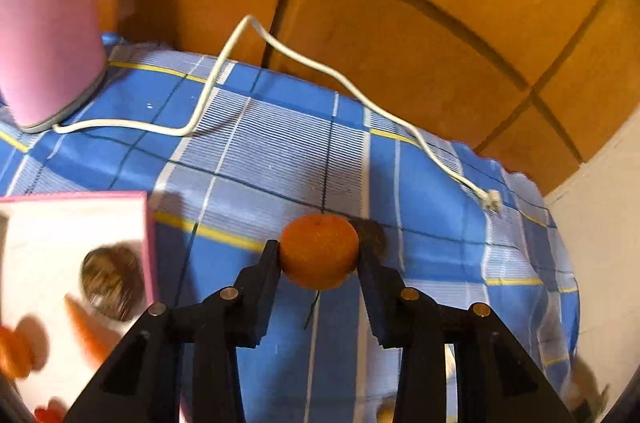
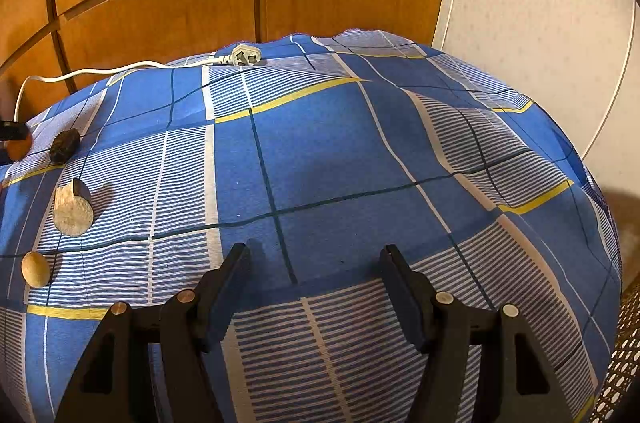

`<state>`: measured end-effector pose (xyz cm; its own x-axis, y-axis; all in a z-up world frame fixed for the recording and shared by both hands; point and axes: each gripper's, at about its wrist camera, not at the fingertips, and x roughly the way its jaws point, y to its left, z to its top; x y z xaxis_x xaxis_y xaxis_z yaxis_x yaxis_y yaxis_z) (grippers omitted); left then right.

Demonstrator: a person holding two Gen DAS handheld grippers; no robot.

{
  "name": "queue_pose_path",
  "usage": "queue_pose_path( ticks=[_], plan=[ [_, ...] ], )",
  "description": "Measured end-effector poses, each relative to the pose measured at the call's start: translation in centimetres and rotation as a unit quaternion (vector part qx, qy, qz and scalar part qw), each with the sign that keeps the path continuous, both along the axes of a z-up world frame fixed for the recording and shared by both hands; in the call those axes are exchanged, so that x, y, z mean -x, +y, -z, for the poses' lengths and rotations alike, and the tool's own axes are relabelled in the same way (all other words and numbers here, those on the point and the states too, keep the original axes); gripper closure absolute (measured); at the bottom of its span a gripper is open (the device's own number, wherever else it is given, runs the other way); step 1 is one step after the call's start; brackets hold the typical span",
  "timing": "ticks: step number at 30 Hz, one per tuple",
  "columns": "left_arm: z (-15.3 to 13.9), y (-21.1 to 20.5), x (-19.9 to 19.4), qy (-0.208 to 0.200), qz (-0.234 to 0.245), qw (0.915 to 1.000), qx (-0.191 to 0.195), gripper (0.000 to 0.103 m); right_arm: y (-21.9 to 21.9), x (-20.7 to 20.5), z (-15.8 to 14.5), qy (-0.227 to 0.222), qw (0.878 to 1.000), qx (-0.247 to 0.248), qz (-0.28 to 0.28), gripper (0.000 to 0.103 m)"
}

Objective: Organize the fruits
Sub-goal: 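Carry the small orange fruit into the tray and open the left tool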

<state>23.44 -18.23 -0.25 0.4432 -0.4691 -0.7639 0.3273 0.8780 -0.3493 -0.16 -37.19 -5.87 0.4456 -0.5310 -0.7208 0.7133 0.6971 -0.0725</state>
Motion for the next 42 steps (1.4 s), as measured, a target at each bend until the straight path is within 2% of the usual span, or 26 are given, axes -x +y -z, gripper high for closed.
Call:
queue_pose_path(
  ticks=[6, 15, 22, 27, 32, 38, 42],
  plan=[
    [-2.3, 2.8, 5.1, -0.026, -0.004, 0.9995, 0.018, 0.064, 0.0, 0.1, 0.0, -0.001, 1.0, -0.002, 0.0, 0.035],
    [-2.1, 10.7, 10.4, -0.025, -0.043, 0.9983, 0.032, 0.064, 0.0, 0.1, 0.0, -0.001, 1.0, -0.002, 0.0, 0.035],
    [-1.6, 18.9, 12.4, -0.028, -0.13, 0.99, 0.045, 0.064, 0.0, 0.1, 0.1, -0.002, 1.0, -0.003, 0.0, 0.035],
    [-1.4, 23.2, 12.9, -0.034, -0.202, 0.977, 0.058, 0.064, 0.1, 0.0, 0.1, -0.002, 1.0, -0.003, 0.001, 0.035],
    [-1.7, 23.4, 12.3, -0.048, -0.22, 0.9732, 0.047, 0.064, 0.1, 0.0, 0.1, -0.002, 1.0, -0.003, 0.001, 0.035],
    [-2.7, 21.9, 12.3, -0.084, -0.203, 0.9754, 0.023, 0.064, 0.1, 0.0, 0.1, -0.002, 1.0, -0.003, 0.001, 0.035],
    [-2.5, 21.1, 11.7, -0.079, -0.201, 0.9762, 0.023, 0.064, 0.1, 0.0, 0.1, -0.002, 1.0, -0.003, 0.001, 0.035]
  ],
)
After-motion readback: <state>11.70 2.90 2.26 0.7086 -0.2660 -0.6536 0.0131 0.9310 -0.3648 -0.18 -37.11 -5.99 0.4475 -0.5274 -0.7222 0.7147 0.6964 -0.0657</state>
